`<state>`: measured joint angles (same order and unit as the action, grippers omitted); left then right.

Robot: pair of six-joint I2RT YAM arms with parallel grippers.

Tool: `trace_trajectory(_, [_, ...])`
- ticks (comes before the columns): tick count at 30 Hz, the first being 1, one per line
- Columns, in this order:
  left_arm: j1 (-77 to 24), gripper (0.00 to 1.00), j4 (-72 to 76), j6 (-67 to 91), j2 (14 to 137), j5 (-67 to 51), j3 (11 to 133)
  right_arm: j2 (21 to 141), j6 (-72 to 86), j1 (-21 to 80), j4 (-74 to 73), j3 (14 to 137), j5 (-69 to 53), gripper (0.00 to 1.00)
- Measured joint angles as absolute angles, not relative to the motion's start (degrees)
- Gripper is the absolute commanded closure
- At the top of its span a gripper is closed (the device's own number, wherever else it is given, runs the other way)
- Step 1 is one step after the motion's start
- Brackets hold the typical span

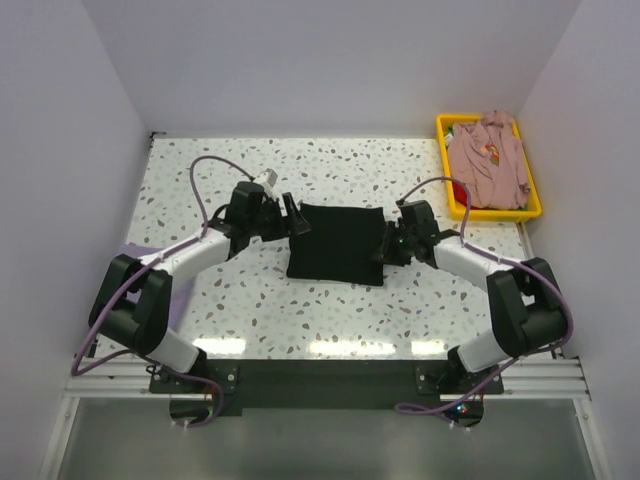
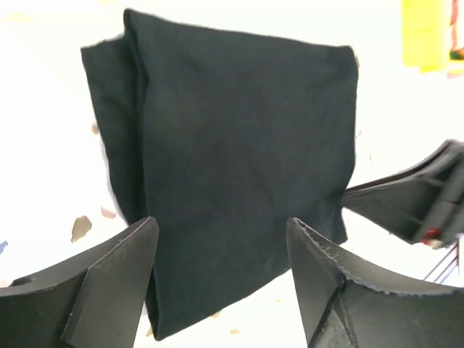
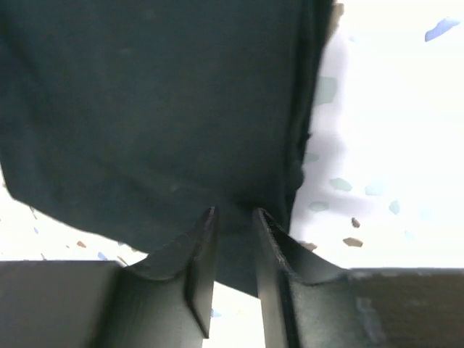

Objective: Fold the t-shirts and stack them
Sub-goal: Fold the tshirt, then neatly place the folded tshirt to the corner

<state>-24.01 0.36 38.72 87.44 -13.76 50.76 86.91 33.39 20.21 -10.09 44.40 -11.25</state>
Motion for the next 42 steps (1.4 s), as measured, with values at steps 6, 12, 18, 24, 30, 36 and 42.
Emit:
trace_trajectory(6, [-23.8,0.21,-2.7,37.9,88.3,-14.5,50.7,80.8,31.7,20.3,-13.9,45.0,-11.7,0.61])
trace_trajectory(12, [-23.3,0.19,-5.3,36.1,92.7,-13.2,52.6,82.4,30.7,20.3,-15.7,51.0,-11.5,0.6])
trace_trajectory(18, [-21.9,0.2,-6.0,34.6,100.5,-14.1,55.5,92.0,29.7,20.3,-15.7,58.5,-9.4,0.61])
trace_trajectory(24, [-21.4,0.23,-6.1,33.8,103.0,-15.2,58.1,100.7,28.4,20.1,-17.0,60.3,-5.2,0.67])
trace_trajectory(30, [-21.4,0.3,-6.1,33.4,104.3,-15.7,59.4,102.9,28.2,19.3,-17.4,62.2,-4.0,0.68])
trace_trajectory(36, [-21.5,0.38,-5.3,33.4,105.6,-16.0,59.9,104.4,28.1,18.9,-18.0,64.1,-4.1,0.68])
trace_trajectory(42, [-23.5,0.5,-3.2,34.1,107.4,-15.3,60.8,105.6,28.2,18.7,-18.0,65.4,-4.8,0.68])
